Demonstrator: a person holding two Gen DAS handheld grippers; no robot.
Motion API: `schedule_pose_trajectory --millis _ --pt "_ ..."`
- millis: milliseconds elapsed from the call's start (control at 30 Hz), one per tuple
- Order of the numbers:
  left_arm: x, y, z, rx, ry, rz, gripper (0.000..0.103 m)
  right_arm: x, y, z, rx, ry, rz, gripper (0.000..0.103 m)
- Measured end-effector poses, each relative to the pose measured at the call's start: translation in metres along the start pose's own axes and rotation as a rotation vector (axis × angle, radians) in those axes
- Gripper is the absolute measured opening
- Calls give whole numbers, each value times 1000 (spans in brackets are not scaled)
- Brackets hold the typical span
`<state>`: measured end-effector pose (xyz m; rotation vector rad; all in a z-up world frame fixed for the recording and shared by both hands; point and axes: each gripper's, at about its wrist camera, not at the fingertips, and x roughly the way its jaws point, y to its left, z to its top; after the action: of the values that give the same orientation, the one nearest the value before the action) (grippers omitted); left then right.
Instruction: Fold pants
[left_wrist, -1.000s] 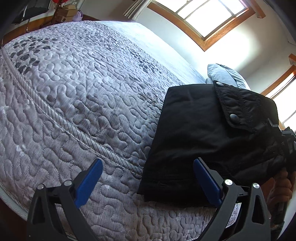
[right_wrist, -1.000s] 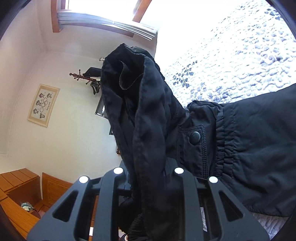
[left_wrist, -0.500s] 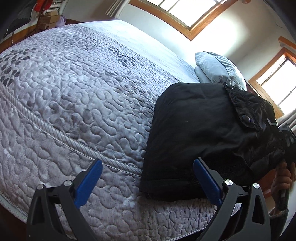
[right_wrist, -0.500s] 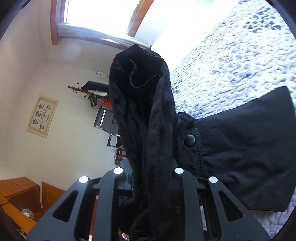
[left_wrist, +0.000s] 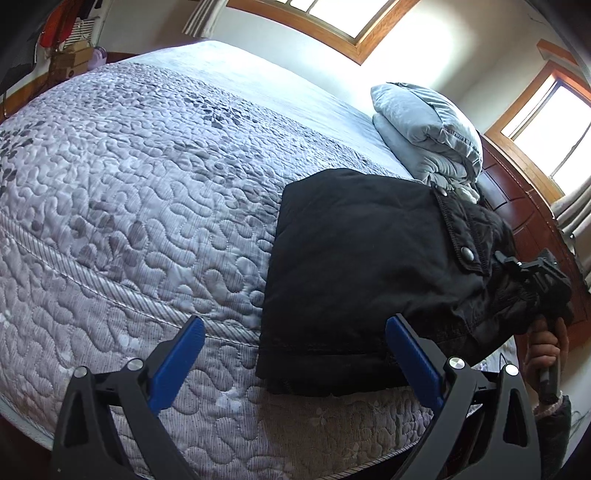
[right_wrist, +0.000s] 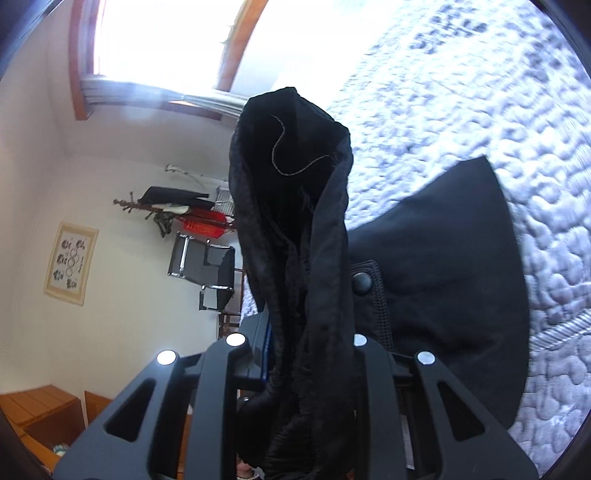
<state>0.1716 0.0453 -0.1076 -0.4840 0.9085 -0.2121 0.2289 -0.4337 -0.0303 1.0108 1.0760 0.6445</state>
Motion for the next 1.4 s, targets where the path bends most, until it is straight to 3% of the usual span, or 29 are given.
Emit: schedule_pose_trajectory --millis 400,500,633,733,867,933,1033,1200,1333,1400 --pt "9 -14 -6 50 30 7 99 21 -74 -3 101 8 -38 23" --pt "12 -16 -6 53 37 5 99 22 -77 -4 83 8 -69 34" --pt "12 -19 -9 62 45 4 99 12 -74 -8 44 7 -64 62" --pt "12 -19 -9 60 46 2 99 2 -73 -15 8 10 -92 73" --pt "14 -20 -10 56 51 0 99 -8 -70 -28 -33 24 -150 70" --pt "15 -22 -11 56 55 -5 99 -12 -68 -31 -48 18 -175 46" --pt "16 -25 -11 57 58 -13 99 -14 -62 -33 -69 19 -174 32" --pt "14 -32 -11 73 51 -17 99 -2 -39 -34 -122 28 -125 31" --pt "13 -34 -11 70 56 -22 99 16 -54 -29 -96 65 -253 31" --pt "10 -33 -11 80 49 -18 99 16 -63 -29 -69 59 -245 31"
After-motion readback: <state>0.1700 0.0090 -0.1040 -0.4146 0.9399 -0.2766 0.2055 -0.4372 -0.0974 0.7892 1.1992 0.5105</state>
